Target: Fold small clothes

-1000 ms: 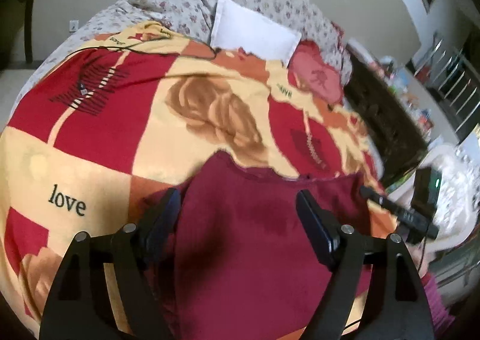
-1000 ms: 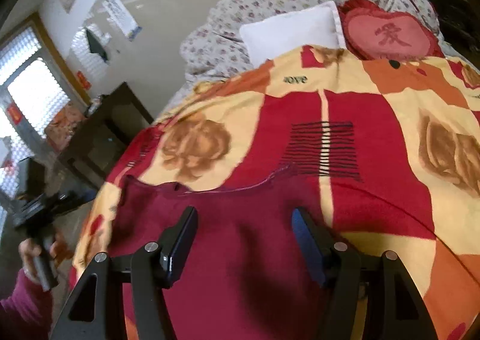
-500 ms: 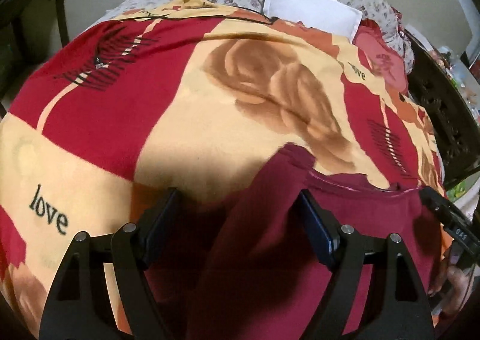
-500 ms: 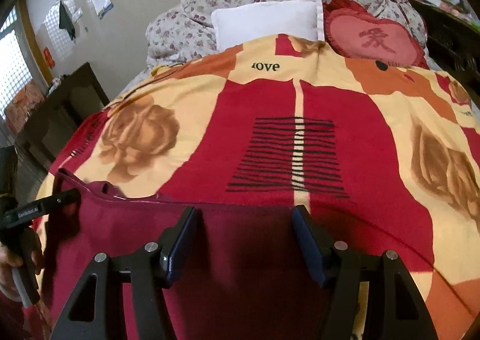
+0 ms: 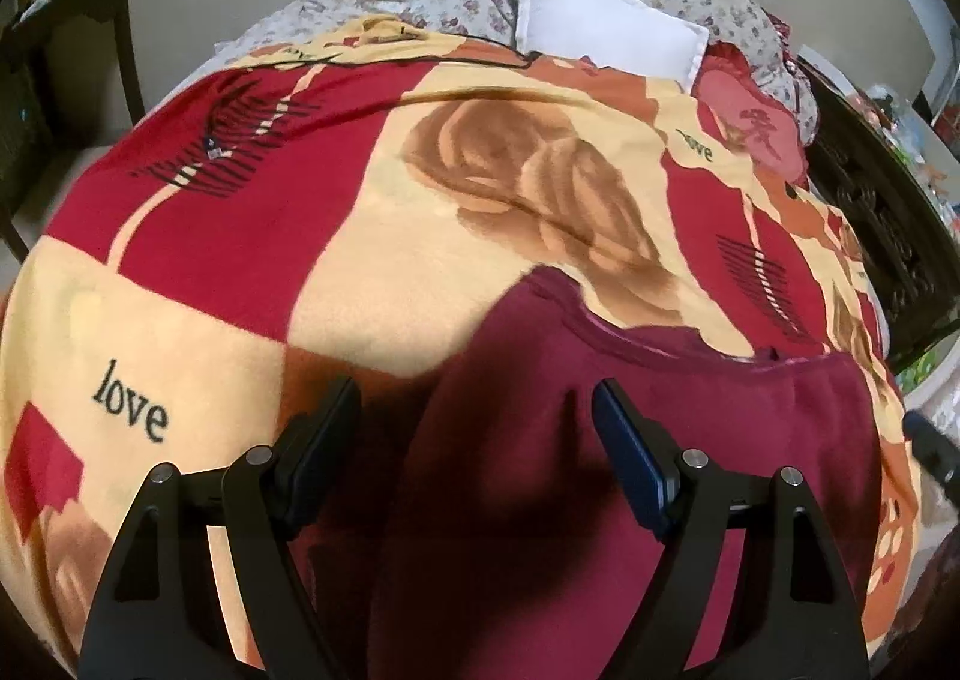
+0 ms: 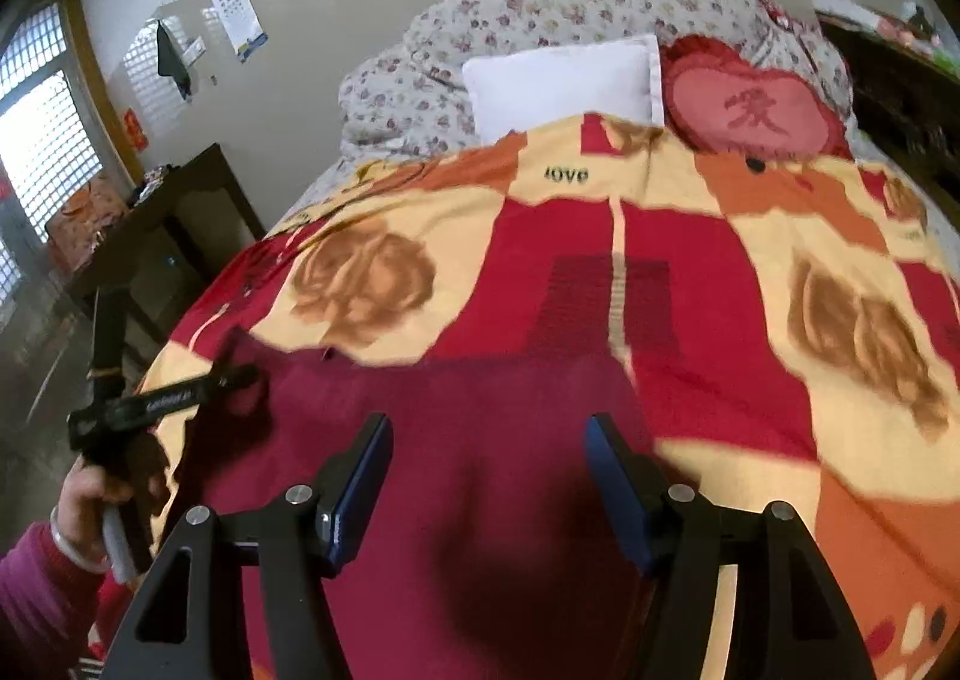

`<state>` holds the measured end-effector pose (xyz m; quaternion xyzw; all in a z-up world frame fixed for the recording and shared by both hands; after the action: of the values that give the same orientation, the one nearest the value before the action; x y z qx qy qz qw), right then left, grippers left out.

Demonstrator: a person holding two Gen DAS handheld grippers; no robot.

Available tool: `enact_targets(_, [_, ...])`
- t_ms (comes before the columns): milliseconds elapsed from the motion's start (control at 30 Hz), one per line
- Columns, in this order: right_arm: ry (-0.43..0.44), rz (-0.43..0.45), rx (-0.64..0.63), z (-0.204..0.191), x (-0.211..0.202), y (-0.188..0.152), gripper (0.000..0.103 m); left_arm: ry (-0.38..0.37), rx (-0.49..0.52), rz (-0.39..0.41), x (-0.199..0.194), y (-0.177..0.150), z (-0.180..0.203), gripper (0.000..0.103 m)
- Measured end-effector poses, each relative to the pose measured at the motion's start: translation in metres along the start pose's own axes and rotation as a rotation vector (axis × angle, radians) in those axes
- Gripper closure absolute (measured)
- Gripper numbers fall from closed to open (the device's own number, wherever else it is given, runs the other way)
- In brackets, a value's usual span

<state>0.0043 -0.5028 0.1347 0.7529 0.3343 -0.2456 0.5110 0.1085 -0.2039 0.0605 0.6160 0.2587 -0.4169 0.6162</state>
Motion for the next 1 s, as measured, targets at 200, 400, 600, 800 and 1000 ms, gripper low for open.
enact_targets(200, [-0.047,-0.091,0.091,0.035,0.033,-0.029,0.039,-0.002,0.006,0.002,-0.01,-0.006,0.003,0.023])
enact_targets(400, [-0.015,-0.071,0.143,0.036,0.02,-0.022,0.039,0.005,-0.01,-0.01,-0.006,-0.002,-0.001,0.023])
enact_targets(600, [0.003,-0.084,0.085,0.013,-0.014,-0.044,0.039,-0.004,-0.108,-0.04,0.017,0.009,-0.016,0.023])
enact_targets(800, [-0.047,-0.19,0.034,0.014,0.01,-0.078,0.039,0.002,-0.126,-0.069,0.034,0.011,-0.019,0.022])
enact_targets(1000, [-0.034,-0.172,0.046,0.006,-0.002,-0.072,0.039,0.023,-0.087,-0.032,0.004,0.001,-0.017,0.022])
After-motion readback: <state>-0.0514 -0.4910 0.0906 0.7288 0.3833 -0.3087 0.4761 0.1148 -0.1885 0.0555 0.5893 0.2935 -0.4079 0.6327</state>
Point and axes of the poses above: each gripper's, at about its wrist camera, not at the fingertips, and x roughly the way its jaws point, z to its right, y to its top, the point moved 2 cm from there along x, roughly the way its jaws point, and after that the axes turned 7 degrees about y, right-handed, at the moved point
